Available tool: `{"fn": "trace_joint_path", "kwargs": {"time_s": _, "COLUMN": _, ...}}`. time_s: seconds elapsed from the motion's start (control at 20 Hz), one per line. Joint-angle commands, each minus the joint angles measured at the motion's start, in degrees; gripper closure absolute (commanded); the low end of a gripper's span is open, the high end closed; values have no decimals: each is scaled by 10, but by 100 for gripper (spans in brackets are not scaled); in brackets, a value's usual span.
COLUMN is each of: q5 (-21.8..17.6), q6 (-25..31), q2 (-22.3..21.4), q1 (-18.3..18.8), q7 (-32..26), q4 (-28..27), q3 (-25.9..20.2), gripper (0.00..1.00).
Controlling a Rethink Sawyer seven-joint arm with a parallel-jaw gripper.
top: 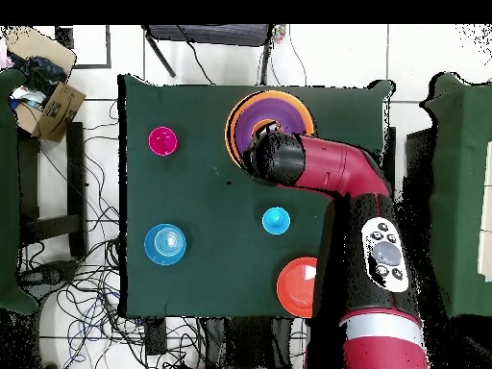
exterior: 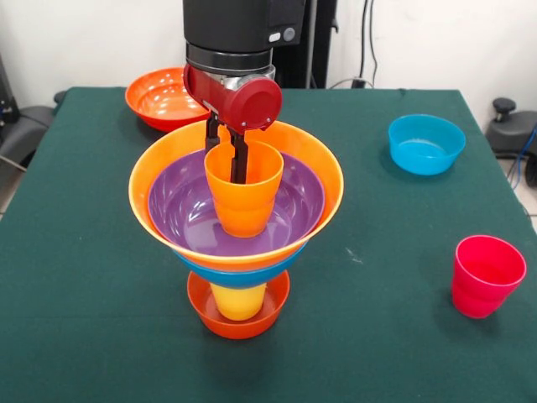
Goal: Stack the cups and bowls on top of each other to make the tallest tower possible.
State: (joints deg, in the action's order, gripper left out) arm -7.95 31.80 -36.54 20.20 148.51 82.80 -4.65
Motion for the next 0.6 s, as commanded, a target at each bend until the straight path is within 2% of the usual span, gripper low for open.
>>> {"fn": "trace_joint_path", "kwargs": {"time_s": 0.05, "q5": -31, "q6": 22, "q2": 30, "q1": -8, "q7": -55, "q4": -9, "q3": -35, "gripper": 0}}
{"fn": "trace_joint_path", "kwargs": {"time_s": 0.6, "q5": -15, "q6": 46, "q2": 4, "q1": 6, "q7": -72, "q4": 3, "q3": -55, "gripper": 0}}
